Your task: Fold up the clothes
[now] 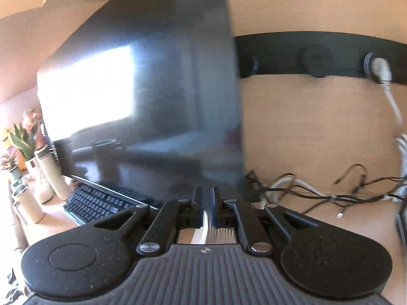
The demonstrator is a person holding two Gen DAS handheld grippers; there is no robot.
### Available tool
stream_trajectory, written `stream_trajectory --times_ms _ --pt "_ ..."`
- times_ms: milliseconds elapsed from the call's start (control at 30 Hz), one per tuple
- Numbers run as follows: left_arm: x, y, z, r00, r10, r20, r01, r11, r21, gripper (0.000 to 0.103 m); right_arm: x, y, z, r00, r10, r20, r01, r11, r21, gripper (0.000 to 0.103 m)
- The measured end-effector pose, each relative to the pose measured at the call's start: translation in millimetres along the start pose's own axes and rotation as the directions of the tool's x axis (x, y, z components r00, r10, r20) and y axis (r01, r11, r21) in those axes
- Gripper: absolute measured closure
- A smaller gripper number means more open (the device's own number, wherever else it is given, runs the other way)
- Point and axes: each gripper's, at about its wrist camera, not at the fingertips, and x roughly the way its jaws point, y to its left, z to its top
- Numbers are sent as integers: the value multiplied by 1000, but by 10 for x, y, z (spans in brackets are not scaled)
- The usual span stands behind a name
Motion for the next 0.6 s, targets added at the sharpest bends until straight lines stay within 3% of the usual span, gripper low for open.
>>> stream_trajectory --times_ms 200,433,500,567,600 --pt "59 46 65 1000 -3 -21 3 1000 -15 0 -19 -42 -108 1000 11 1 -11 1000 12 80" --pt "292 3 229 1000 2 -29 -1 999 32 0 -345 -741 -702 992 -89 -90 96 992 80 58" --pt "317 36 264 999 33 8 -34 998 45 0 -490 -954 -928 986 -113 -119 126 986 107 55" --pt "312 114 322 991 113 71 -117 992 56 0 -670 -1141 -1113 983 -108 -146 131 978 161 45" --pt "282 177 326 980 165 110 -172 983 57 0 -730 -1168 -1177 985 -92 -147 120 974 194 35"
